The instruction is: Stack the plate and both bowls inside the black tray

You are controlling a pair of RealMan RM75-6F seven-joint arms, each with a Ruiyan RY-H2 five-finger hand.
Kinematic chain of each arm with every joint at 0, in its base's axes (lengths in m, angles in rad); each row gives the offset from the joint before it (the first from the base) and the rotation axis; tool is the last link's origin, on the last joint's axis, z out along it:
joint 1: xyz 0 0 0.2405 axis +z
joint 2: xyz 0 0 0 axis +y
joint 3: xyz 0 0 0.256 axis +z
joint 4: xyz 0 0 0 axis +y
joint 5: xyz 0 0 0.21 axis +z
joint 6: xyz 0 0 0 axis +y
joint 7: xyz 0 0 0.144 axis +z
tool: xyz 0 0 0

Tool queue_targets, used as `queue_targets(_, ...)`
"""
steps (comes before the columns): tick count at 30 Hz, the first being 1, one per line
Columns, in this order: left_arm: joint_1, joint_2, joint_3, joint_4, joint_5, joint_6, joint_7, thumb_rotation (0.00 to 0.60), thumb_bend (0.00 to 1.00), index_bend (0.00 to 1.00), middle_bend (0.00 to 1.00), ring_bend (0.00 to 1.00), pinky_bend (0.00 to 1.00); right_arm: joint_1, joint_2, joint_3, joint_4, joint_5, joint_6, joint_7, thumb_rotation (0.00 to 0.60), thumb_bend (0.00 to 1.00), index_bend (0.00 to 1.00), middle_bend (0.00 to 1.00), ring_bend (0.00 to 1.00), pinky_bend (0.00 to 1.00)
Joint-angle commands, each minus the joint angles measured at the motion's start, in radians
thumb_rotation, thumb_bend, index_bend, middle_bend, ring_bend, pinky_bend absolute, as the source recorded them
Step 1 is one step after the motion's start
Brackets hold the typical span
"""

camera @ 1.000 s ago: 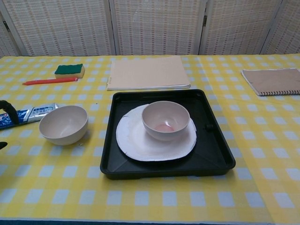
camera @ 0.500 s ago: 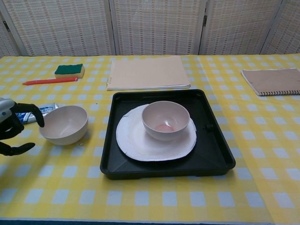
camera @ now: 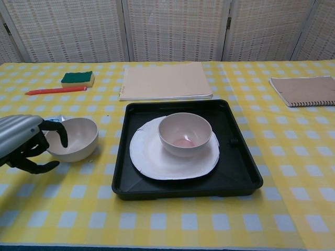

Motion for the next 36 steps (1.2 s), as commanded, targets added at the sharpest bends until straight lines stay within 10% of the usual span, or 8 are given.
queue_targets(1,-0.011,-0.015,-0.007,0.018,-0.013,-0.007,-0.006,0.600,0.41,0.51,1.00,1.00,1.00,-0.002,-0.003,0.004,0.005,-0.001,0.004,0.003,0.600,0.37,0.00,0.00,0.00,0.00)
queue_targets(36,-0.040,-0.033,-0.012,-0.083,0.064,0.138,0.072,0.600,0.54,0.57,1.00,1.00,1.00,-0.015,-0.001,0.007,0.010,-0.024,0.005,0.029,0.600,0.37,0.00,0.00,0.00,0.00)
